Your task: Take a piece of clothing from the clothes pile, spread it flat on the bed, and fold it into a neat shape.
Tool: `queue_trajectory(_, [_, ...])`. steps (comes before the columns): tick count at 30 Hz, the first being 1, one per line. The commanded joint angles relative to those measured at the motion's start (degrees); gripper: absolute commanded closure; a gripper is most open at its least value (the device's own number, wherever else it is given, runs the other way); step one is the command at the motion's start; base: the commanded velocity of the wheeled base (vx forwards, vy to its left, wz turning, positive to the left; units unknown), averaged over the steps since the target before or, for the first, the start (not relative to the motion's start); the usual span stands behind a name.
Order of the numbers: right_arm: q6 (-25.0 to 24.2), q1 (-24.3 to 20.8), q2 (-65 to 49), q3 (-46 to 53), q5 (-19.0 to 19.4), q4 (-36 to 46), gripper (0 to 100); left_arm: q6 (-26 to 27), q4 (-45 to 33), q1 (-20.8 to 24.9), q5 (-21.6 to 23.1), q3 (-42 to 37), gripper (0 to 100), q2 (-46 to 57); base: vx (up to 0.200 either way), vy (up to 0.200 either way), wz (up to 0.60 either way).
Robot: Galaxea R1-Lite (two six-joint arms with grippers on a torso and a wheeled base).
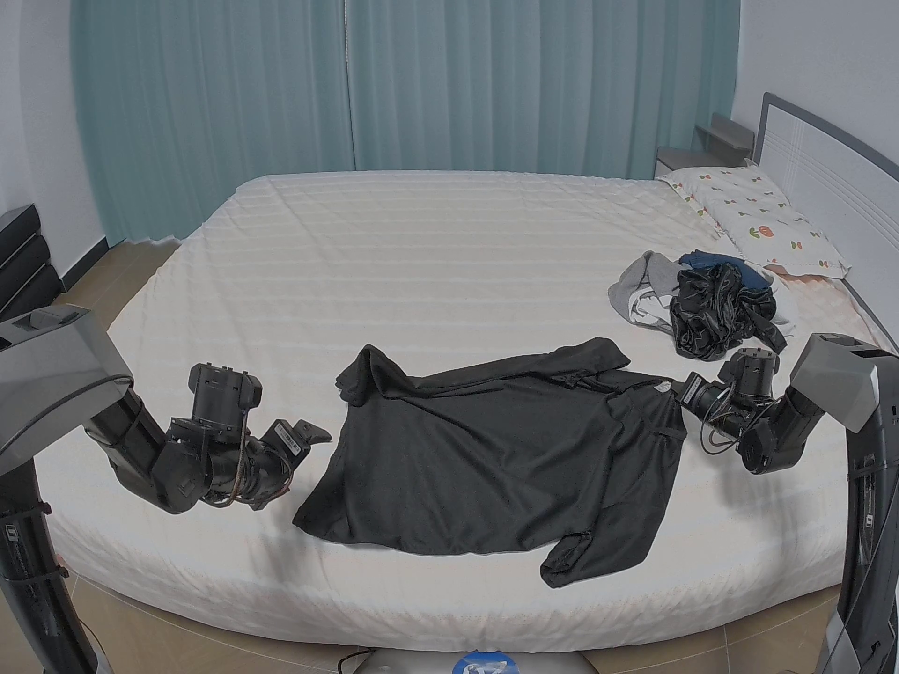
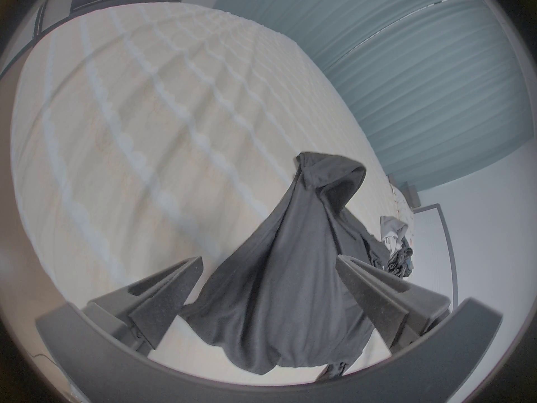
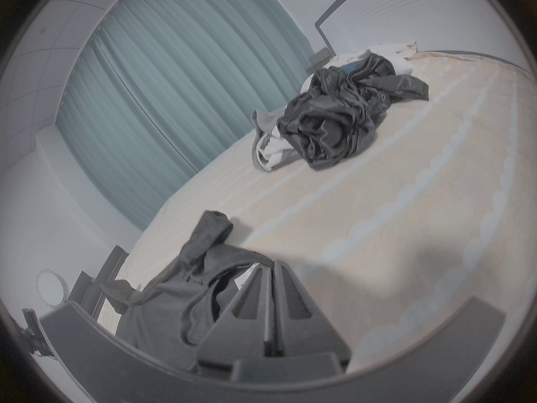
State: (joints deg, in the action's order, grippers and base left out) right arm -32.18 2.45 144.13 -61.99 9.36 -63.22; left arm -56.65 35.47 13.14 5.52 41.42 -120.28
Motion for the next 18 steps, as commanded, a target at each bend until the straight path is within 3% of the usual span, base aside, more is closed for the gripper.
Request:
queue_trajectory(1, [0.0, -0.1, -1.4, 2.8, 0.0, -1.6, 0, 0.0, 0.2, 1.3, 0.0, -2.6, 0, 0.0, 0.0, 0.0, 0.0])
queue_trajectory(12, [-2.0, -0.3, -11.2, 21.3, 0.0, -8.1, 0, 0.3, 0.3, 2.5, -0.4, -4.9, 0, -0.8, 0.0, 0.0, 0.0])
queue_trajectory(18, [-3.4, -4.0, -13.5, 29.8, -0.6, -8.7, 0, 0.3, 0.4, 4.1, -5.0, -5.1, 0, -2.9, 0.0, 0.0, 0.0])
